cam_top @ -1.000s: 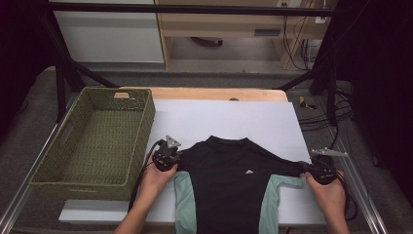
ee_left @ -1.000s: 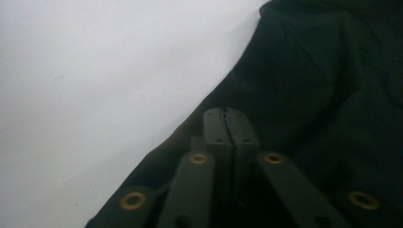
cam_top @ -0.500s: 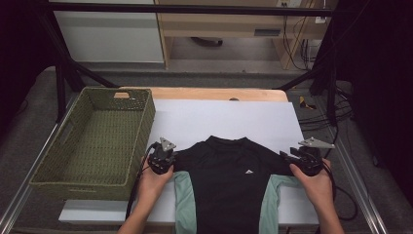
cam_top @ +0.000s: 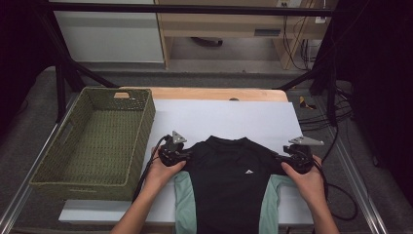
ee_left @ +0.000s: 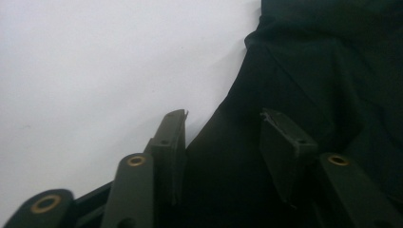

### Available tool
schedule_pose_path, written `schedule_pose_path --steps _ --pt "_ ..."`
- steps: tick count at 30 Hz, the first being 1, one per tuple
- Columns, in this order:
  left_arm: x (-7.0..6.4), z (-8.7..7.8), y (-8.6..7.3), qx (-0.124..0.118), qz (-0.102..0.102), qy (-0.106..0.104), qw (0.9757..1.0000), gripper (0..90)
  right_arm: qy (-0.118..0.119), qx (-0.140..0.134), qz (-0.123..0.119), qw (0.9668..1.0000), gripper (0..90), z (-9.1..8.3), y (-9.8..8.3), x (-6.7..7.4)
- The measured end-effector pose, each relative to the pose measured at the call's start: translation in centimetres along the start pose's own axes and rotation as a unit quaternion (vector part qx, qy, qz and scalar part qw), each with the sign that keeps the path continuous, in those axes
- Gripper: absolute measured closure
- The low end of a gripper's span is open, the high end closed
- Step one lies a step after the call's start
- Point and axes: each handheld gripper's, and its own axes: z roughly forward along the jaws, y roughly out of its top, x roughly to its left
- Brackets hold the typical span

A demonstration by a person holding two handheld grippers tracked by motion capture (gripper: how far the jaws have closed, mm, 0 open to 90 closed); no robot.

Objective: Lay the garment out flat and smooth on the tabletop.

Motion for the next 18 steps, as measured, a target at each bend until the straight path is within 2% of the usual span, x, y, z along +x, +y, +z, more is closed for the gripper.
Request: schedule_pose_path --steps 3,5,7,10,12,15,18 --pt "-0.2 -0.3 0.0 0.011 0.003 -0.011 0.9999 80.2 0.004 0.001 0.000 1.0000 41.3 0.6 0.0 -0.2" --pt "-0.3 -0.4 -0.1 0.015 0.009 -0.015 0.9997 88.3 0.006 0.006 0.002 1.0000 41.5 1.0 0.0 -0.2" --pt "-0.4 -0.6 0.0 0.019 0.008 -0.011 0.9997 89.4 0.007 0.012 -0.003 0.9999 41.8 1.5 0.1 -0.1" --pt "-0.4 -1.0 -0.2 0.025 0.008 0.023 0.9994 89.6 0.011 0.018 -0.008 0.9997 42.0 2.0 0.3 0.2" --pt "-0.1 -1.2 -0.5 0.024 -0.003 0.031 0.9992 89.6 0.016 0.017 -0.013 0.9996 42.3 2.3 0.6 0.5" --pt "0.1 -1.4 -0.8 0.022 -0.013 0.029 0.9993 89.5 0.020 0.025 -0.020 0.9993 42.0 3.1 0.9 0.8" --pt "-0.3 -1.3 -0.6 0.010 -0.007 0.004 0.9999 88.1 0.023 0.037 -0.023 0.9988 40.8 4.1 1.1 1.0"
